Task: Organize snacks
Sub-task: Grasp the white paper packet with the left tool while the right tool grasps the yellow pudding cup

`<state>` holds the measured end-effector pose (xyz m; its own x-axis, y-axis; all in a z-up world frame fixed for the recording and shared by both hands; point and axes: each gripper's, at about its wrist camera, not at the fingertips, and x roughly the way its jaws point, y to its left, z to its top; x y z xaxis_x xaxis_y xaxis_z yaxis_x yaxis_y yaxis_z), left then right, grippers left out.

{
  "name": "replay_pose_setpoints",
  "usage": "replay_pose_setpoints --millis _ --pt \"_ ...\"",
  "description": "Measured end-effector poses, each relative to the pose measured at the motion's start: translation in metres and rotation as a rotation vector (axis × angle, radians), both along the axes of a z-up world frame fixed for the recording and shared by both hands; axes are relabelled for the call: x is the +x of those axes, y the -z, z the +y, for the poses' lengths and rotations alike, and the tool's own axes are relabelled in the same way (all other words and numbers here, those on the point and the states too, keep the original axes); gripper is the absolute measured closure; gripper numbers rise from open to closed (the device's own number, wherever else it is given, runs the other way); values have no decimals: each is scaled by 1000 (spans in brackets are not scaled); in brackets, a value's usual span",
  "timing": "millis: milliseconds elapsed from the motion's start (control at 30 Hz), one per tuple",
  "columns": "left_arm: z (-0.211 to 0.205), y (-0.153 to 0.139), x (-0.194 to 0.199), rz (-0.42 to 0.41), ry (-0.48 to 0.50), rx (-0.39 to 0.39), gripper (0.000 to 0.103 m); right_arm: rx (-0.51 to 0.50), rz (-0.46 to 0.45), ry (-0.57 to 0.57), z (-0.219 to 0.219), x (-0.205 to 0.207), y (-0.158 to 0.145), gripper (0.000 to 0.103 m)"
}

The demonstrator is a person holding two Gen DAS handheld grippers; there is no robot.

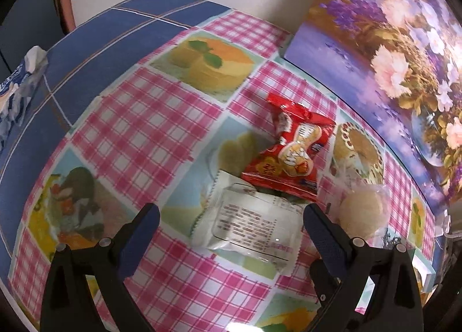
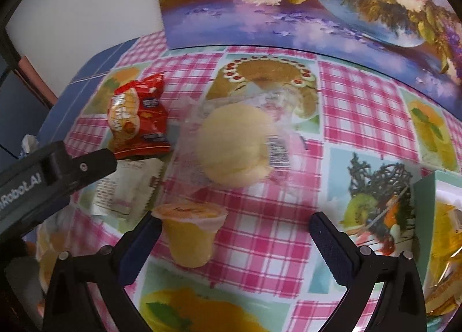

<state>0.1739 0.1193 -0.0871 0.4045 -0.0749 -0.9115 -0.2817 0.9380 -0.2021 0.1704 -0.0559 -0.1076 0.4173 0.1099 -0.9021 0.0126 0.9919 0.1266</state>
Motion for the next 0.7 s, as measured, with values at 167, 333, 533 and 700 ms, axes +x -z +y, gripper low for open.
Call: replay_pose_setpoints --millis 167,333,533,700 --pt "-12 6 3 17 40 6 3 -27 -7 7 -2 -1 -1 3" --pt "-23 12 5 36 74 42 3 -71 -15 10 -3 -4 -3 16" --pt "-29 15 5 43 94 78 22 -72 -26 18 -10 -8 -7 41" --pt "-34 14 5 32 110 81 27 -58 -27 9 -13 -10 -10 65"
